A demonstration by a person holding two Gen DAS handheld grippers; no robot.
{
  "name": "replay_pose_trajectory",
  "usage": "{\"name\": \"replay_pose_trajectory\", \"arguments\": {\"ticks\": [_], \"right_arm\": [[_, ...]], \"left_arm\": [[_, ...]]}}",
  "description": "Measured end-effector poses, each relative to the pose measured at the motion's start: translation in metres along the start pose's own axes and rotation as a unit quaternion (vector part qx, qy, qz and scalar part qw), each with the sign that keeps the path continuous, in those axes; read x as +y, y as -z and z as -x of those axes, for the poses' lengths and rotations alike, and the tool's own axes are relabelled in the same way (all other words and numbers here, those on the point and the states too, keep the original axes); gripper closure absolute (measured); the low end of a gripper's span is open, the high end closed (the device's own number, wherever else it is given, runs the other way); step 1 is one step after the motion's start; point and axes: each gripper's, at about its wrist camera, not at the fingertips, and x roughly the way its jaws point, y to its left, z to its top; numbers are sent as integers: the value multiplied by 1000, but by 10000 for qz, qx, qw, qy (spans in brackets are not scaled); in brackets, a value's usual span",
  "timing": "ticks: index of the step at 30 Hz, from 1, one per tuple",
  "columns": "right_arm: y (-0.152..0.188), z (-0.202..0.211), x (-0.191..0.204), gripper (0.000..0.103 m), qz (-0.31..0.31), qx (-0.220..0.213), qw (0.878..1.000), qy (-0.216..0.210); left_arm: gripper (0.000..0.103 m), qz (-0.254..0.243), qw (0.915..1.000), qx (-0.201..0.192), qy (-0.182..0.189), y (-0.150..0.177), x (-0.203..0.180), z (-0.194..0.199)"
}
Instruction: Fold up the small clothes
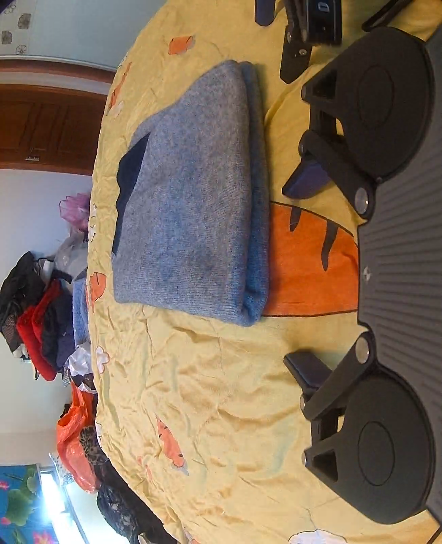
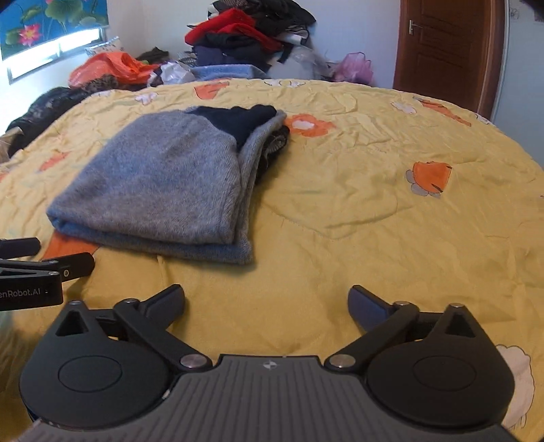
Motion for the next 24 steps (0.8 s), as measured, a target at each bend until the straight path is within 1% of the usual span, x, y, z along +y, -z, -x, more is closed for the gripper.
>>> {"name": "replay_pose_trajectory", "arguments": {"ticks": [1,3,6,24], "right_arm": [[1,-2,4,0,35,-40,9999,131],[4,-3,8,0,-37,-193,9996,212],[4,-3,8,0,-122,-230,9992,292],[11,2,9,0,-169,-340,9988,302]], "left_arm": [[0,35,10000,18,-6,-1,1,-1],[0,75,10000,12,-5,-2,2,-1],[0,68,10000,-1,-34,-2,1,0],[0,81,9999,-5,-62,-1,0,-1]]}}
